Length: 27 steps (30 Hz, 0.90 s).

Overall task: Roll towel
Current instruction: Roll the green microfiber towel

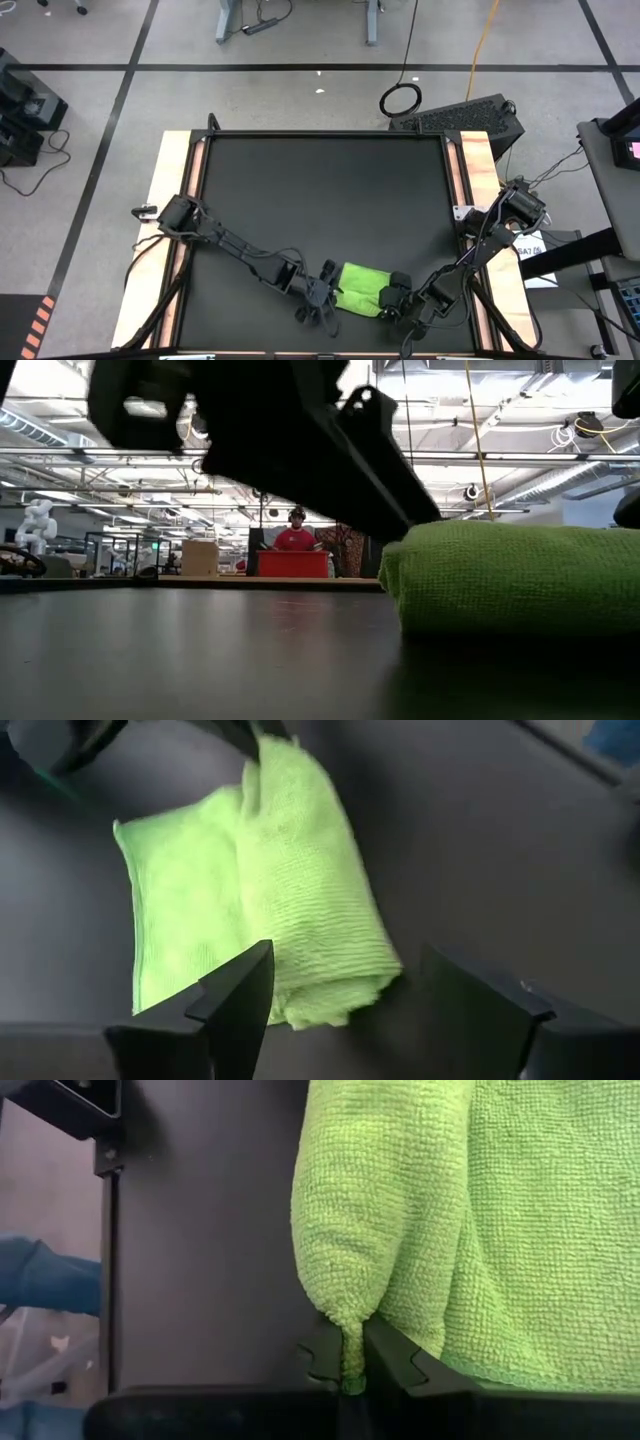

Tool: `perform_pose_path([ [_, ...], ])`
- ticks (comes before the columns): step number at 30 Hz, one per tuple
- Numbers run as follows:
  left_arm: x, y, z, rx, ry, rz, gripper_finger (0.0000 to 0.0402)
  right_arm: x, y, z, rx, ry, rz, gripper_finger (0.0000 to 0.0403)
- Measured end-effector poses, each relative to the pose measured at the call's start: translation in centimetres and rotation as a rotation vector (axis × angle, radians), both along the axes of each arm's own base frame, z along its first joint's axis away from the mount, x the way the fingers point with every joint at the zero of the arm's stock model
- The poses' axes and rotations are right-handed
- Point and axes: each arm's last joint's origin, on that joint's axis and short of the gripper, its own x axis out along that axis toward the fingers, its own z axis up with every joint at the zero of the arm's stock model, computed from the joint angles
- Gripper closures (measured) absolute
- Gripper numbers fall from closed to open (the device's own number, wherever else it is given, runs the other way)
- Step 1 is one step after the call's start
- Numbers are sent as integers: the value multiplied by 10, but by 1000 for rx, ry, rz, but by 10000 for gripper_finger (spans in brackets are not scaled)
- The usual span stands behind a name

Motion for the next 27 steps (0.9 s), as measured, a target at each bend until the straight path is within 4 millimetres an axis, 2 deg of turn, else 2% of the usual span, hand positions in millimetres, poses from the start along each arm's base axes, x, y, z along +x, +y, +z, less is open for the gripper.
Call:
perform_pose_path([
  [13,9,9,-23,20,35,-97,144,1,1,1,28,-5,-33,399],
  [22,14,14,-37,6,58,-42,145,2,2,2,55,-20,-45,399],
  [25,18,20,-37,-37,49,-1,166,3,3,3,67,-34,-41,399],
  [27,19,24,-38,-62,65,7,197,4,4,4,72,-41,-38,399],
])
